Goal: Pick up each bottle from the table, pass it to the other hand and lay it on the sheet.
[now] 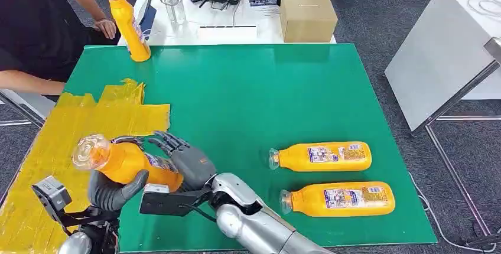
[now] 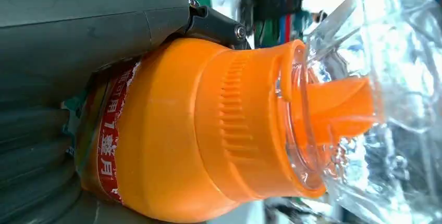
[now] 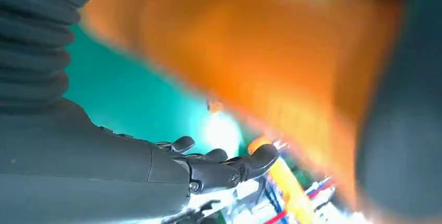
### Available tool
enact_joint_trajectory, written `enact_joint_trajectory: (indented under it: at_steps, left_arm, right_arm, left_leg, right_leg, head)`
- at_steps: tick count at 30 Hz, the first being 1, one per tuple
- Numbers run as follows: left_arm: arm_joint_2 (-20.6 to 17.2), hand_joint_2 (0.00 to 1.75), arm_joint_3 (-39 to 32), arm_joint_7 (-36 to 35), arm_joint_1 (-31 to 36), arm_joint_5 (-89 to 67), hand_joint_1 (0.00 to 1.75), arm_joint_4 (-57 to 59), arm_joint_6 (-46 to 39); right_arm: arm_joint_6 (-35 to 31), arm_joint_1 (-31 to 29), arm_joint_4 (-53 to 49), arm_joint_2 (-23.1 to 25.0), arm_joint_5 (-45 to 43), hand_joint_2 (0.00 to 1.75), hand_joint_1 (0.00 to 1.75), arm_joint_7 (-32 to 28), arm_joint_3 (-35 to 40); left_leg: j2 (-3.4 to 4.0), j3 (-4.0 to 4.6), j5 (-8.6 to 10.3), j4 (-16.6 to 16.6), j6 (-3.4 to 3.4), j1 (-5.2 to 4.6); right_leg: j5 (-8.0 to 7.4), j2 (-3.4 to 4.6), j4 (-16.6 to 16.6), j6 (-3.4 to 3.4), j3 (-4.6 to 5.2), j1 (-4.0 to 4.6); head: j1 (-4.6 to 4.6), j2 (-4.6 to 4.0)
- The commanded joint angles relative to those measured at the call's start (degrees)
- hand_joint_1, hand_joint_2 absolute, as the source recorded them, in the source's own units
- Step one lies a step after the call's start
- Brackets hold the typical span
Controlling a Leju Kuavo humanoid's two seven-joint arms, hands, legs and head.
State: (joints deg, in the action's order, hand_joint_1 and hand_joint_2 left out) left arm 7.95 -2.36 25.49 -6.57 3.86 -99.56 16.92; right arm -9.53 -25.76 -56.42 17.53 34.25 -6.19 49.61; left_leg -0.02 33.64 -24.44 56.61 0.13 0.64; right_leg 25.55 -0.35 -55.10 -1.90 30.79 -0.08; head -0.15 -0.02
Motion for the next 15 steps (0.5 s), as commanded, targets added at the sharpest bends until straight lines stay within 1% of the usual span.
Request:
enact_joint_trajectory:
  at_steps: [1,2,3,4,5,6,7,8,9,10,13,15]
  left_arm:
    - [-2.9,1.75,-3.2,1.9,2.8,-5.7,1.75,1.4,-0.8]
    - [-3.2,1.75,-3.3,2.1,2.8,-6.7,1.75,1.3,-0.9]
    - [-3.8,1.75,-3.2,3.8,2.6,-12.0,1.75,1.0,-3.7]
    - [-4.5,1.75,-3.0,4.3,2.7,-16.4,1.75,0.8,-5.4]
    - [-4.8,1.75,-2.6,5.0,2.9,-19.9,1.75,1.0,-7.2]
    - [-6.0,1.75,-1.5,5.1,3.8,-27.9,1.75,1.7,-11.3]
    - [-5.8,1.75,-1.3,5.1,4.2,-28.2,1.75,2.2,-11.4]
    - [-6.5,1.75,-0.4,5.1,4.9,-31.4,1.75,3.2,-13.0]
    - [-8.2,1.75,1.6,3.6,5.5,-38.9,1.75,5.0,-15.9]
    - [-8.7,1.75,2.2,3.8,5.8,-40.7,1.75,6.3,-17.1]
    - [-11.7,1.75,6.0,1.2,6.6,-53.1,1.75,12.1,-22.3]
    - [-12.3,1.75,7.5,0.7,7.5,-56.0,1.75,16.4,-24.3]
  right_arm:
    - [1.6,1.3,-9.6,-6.0,0.3,0.0,0.0,-1.0,-6.5]
    - [1.6,1.4,-10.1,-6.3,0.4,0.0,0.0,-1.2,-6.7]
    - [1.8,1.5,-11.7,-6.9,0.3,0.0,0.0,-1.7,-6.8]
    - [2.2,1.5,-13.2,-7.4,0.1,0.0,0.0,-1.7,-7.1]
    - [2.5,1.6,-14.0,-7.7,-0.1,0.0,0.0,-1.6,-7.3]
    - [2.9,1.6,-15.3,-8.3,-0.4,0.0,0.0,-1.4,-7.9]
    - [3.0,1.6,-15.6,-8.5,-0.6,0.0,0.0,-1.5,-8.2]
    - [3.2,1.9,-16.5,-8.8,-0.7,0.0,0.0,-1.5,-8.6]
    - [3.4,2.0,-17.4,-9.2,-1.1,0.0,0.0,-2.0,-9.1]
    - [3.5,2.2,-17.9,-9.4,-1.2,0.0,0.0,-2.1,-9.4]
    - [4.2,1.6,-18.6,-9.7,-2.2,0.0,0.0,-2.7,-10.2]
    - [4.6,1.3,-18.6,-9.7,-2.6,0.0,0.0,-2.9,-10.6]
  left_leg:
    - [-0.16,-0.22,-0.07,0.0,0.01,0.05]
    - [-0.15,-0.11,-0.02,0.0,0.01,0.03]
    - [-0.16,-0.2,-0.05,0.0,0.02,0.01]
    - [-0.11,-0.08,-0.02,0.0,0.01,0.03]
    - [-0.14,-0.19,-0.06,0.0,0.02,0.03]
    - [-0.14,-0.08,-0.02,0.0,0.02,0.02]
    - [-0.16,-0.11,-0.03,0.0,0.02,0.03]
    - [-0.2,-0.2,-0.07,0.0,0.03,0.04]
    - [-0.23,-0.14,-0.02,0.0,0.02,0.02]
    - [-0.3,-0.18,-0.02,0.0,0.02,0.03]
    - [-0.31,-0.22,0.03,-0.1,0.03,-0.03]
    - [-0.2,-0.21,0.03,-0.1,0.02,-0.03]
  right_leg:
    - [0.09,-0.14,0.1,0.02,-0.29,0.05]
    - [0.05,-0.13,0.1,0.01,-0.16,0.03]
    - [0.09,-0.14,0.1,0.01,-0.25,0.01]
    - [0.04,-0.11,0.1,0.01,-0.12,0.03]
    - [0.09,-0.13,0.1,0.02,-0.25,0.03]
    - [0.05,-0.13,0.0,0.01,-0.14,0.02]
    - [0.07,-0.15,0.0,0.01,-0.17,0.03]
    - [0.11,-0.19,0.0,0.01,-0.28,0.04]
    - [0.08,-0.22,0.0,0.0,-0.2,0.01]
    - [0.1,-0.29,0.0,0.01,-0.27,0.02]
    - [0.07,-0.3,0.1,0.0,-0.27,-0.03]
    - [0.04,-0.2,0.1,0.01,-0.24,-0.03]
  head:
    - [0.0,0.0]
    - [0.02,0.0]
    - [0.0,0.0]
    - [0.0,0.0]
    - [0.0,0.0]
    - [0.0,0.0]
    - [0.02,0.0]
    - [0.0,0.0]
    - [0.02,0.0]
    - [0.0,0.0]
    - [0.02,0.0]
    - [0.0,0.0]
